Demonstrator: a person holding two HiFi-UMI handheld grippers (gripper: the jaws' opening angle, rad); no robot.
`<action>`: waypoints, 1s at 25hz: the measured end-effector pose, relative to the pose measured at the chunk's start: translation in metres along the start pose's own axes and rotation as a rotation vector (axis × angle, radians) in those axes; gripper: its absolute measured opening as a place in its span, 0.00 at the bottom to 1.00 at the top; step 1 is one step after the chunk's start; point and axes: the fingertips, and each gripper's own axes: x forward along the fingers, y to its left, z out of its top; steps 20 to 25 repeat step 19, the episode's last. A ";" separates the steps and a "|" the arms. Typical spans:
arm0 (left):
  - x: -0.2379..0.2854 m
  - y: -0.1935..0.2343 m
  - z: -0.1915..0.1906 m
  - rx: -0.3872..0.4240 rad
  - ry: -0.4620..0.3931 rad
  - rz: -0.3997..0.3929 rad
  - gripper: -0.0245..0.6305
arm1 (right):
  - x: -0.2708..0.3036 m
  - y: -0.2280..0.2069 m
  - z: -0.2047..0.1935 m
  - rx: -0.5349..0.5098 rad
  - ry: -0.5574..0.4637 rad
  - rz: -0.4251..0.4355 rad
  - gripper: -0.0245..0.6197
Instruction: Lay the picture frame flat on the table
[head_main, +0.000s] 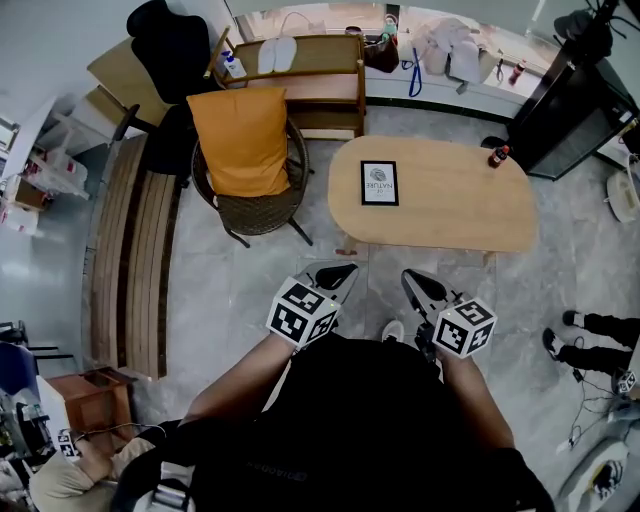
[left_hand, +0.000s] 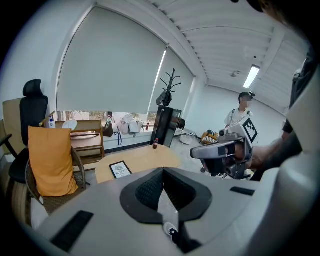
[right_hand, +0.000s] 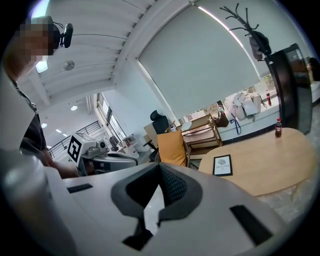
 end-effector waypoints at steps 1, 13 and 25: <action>0.000 0.000 0.001 0.006 0.001 -0.002 0.04 | 0.001 0.001 0.000 -0.001 -0.001 0.001 0.04; -0.001 0.005 0.004 0.026 0.005 -0.009 0.04 | 0.003 -0.001 0.000 0.004 -0.011 -0.016 0.04; -0.001 0.006 0.003 0.034 0.013 -0.014 0.04 | 0.006 0.002 -0.002 -0.002 -0.003 -0.013 0.04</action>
